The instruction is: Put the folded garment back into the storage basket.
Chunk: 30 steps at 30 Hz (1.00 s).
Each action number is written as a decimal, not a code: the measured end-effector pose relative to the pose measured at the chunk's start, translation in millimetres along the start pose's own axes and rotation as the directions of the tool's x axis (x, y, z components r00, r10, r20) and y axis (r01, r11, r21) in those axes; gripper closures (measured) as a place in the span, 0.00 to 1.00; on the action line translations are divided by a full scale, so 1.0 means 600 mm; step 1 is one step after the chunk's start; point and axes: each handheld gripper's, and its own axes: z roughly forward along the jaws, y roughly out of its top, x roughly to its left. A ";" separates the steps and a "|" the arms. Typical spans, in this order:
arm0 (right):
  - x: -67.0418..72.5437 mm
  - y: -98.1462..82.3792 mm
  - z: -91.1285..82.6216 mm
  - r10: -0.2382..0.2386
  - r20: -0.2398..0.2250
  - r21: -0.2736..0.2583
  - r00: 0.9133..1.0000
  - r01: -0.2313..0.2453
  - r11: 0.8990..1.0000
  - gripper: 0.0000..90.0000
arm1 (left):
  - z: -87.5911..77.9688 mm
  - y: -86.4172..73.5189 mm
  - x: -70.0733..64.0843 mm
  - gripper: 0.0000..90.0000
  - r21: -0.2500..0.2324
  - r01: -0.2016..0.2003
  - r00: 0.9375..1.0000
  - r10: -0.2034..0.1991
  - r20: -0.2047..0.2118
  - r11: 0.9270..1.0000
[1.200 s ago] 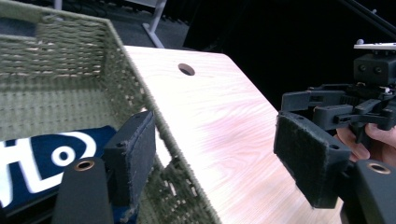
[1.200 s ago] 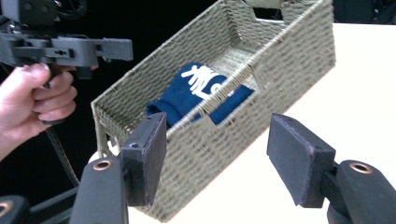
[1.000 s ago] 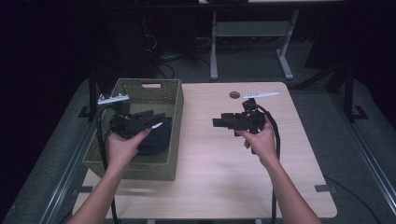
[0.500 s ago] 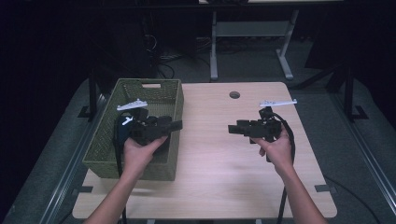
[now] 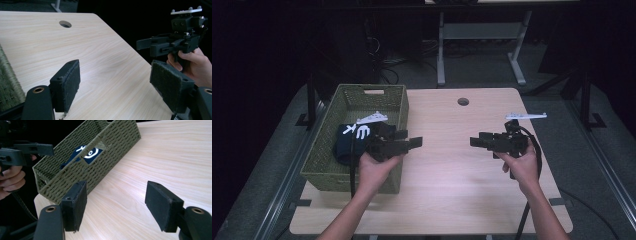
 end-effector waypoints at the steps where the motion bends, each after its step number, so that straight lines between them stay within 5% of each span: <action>1: -0.002 -0.002 -0.003 -0.002 0.004 0.000 1.000 0.002 1.000 0.38 | 0.001 -0.002 -0.002 0.27 -0.001 -0.001 1.000 0.001 0.002 1.000; 30: -0.066 -0.112 -0.103 0.068 0.100 -0.060 0.993 -0.062 0.996 0.37 | 0.075 -0.073 -0.072 0.26 0.053 -0.072 0.993 0.067 0.096 0.996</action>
